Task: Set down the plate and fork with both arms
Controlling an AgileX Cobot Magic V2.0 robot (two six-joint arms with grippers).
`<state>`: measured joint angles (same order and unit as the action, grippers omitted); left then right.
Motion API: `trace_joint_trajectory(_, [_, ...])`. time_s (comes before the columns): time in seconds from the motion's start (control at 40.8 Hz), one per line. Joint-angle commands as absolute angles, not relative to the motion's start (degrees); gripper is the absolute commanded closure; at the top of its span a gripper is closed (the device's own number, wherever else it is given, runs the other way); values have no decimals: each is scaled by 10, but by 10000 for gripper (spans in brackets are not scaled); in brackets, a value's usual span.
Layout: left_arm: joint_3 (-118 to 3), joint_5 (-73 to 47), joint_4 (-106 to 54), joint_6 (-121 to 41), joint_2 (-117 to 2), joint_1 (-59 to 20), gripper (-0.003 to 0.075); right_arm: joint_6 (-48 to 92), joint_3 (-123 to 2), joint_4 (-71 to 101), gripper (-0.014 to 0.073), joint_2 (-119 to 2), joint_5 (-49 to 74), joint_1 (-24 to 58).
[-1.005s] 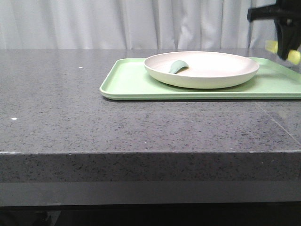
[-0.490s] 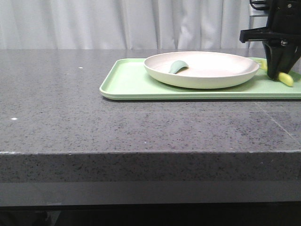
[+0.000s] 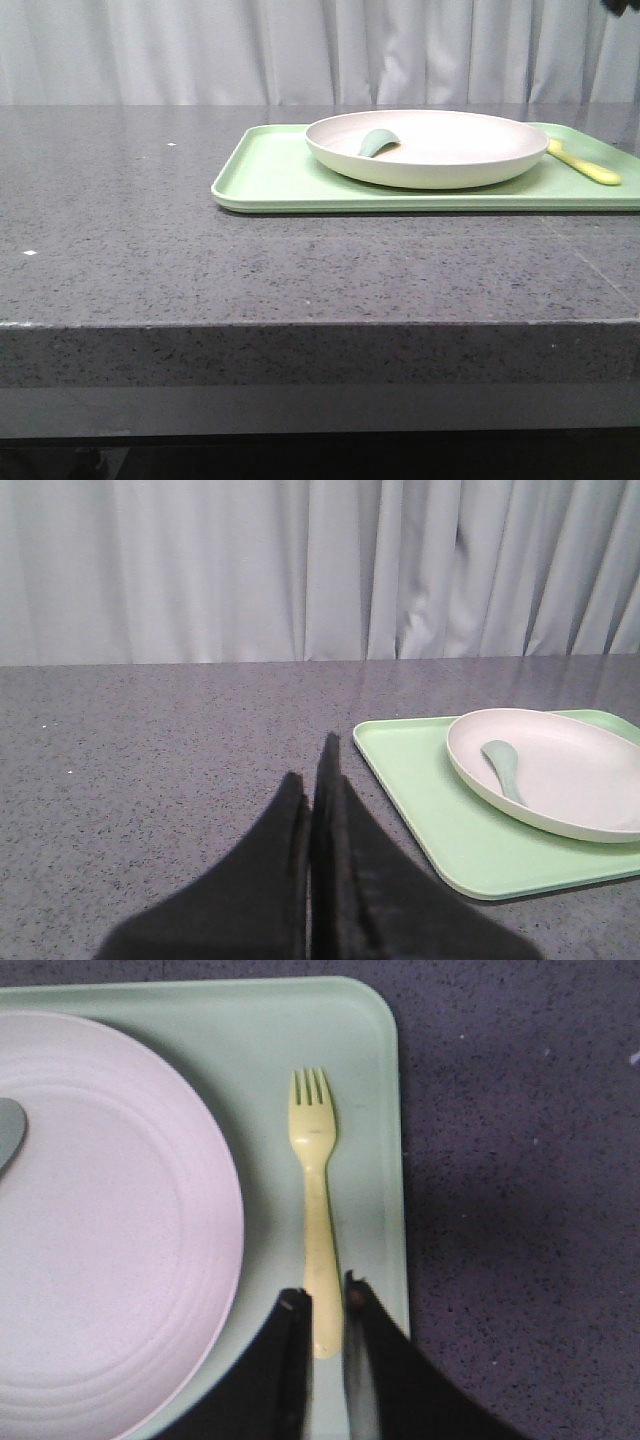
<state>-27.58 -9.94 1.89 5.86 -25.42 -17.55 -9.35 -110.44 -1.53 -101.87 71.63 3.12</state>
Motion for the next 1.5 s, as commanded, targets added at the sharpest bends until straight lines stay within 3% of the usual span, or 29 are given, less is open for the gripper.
trace_joint_trajectory(0.0, [-291,-49,15,61,-257,-177,738,-87,-1120,-18,669,-967,738,27])
trace_joint_trajectory(0.049, [-291,-49,15,61,-257,-177,738,-87,-1120,-18,713,-957,741,27])
trace_joint_trajectory(0.343, [-291,-49,15,61,-257,-177,738,-72,-1031,-18,704,-835,691,58])
trace_joint_trajectory(1.103, [-291,-50,15,61,-257,-177,738,3,-311,-21,708,-286,187,72])
trace_joint_trajectory(1.299, [-291,-50,15,61,-257,-177,738,3,-251,-20,708,-173,139,72])
trace_joint_trajectory(1.471, [-291,-50,15,61,-257,-177,738,3,-241,-20,708,-147,142,72])
